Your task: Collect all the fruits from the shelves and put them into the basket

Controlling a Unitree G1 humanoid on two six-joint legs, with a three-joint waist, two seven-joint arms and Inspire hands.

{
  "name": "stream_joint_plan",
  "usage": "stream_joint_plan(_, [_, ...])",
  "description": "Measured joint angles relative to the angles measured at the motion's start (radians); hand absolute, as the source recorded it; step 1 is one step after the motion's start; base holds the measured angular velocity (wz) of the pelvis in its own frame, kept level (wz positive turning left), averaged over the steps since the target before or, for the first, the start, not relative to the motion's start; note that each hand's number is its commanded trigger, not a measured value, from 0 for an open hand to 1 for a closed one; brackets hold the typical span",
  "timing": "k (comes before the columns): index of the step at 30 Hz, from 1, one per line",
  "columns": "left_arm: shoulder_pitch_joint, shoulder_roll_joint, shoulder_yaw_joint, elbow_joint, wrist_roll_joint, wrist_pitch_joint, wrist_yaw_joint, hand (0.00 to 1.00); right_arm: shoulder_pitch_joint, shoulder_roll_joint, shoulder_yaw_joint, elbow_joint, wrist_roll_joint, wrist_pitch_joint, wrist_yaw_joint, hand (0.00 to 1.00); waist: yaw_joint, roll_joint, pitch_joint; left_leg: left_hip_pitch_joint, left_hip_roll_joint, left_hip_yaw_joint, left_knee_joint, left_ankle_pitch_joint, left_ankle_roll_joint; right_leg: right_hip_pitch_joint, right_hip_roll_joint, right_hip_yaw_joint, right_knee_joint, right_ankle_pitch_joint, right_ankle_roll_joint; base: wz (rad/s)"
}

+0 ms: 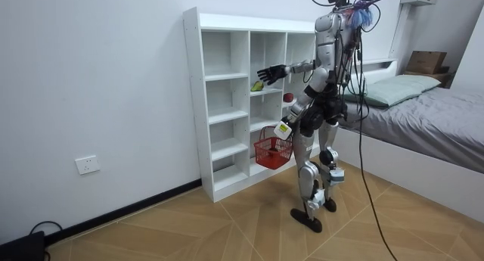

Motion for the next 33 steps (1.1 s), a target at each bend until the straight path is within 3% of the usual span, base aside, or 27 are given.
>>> stream_joint_plan(8, [0.009,0.019,-0.004,-0.029,0.010,-0.001,-0.048,1.00,-0.045,-0.006,0.001,0.097,0.016,-0.031,-0.026,0.00,0.001,-0.007,0.0054,-0.022,-0.009,-0.015,0.008,0.005,0.007,-0.015,-0.012,-0.023,0.000,0.000,0.001,0.06])
stream_joint_plan(33, [0.022,0.024,-0.004,-0.048,0.010,-0.013,-0.089,1.00,-0.070,-0.025,0.001,0.126,0.046,-0.041,-0.048,0.00,0.003,-0.004,0.0060,-0.039,-0.020,-0.049,0.009,0.008,0.010,-0.016,-0.021,-0.054,0.000,-0.006,0.011,0.04])
